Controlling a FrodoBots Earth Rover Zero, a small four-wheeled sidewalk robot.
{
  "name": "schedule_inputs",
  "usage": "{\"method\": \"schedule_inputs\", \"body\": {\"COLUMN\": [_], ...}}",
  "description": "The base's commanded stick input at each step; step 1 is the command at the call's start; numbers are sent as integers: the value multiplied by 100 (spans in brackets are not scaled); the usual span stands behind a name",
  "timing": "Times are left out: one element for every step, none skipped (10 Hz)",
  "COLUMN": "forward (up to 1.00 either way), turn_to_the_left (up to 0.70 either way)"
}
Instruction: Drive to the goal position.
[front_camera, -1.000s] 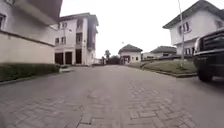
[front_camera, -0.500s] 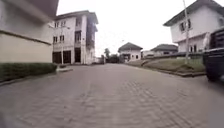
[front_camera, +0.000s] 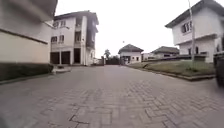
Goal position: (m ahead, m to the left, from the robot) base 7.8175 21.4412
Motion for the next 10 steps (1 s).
{"method": "schedule_inputs", "body": {"forward": [70, 70, 70, 70, 70, 70, 70, 70, 70, 70], "turn_to_the_left": [0, 0, 0, 0, 0, 0, 0, 0, 0, 0]}}
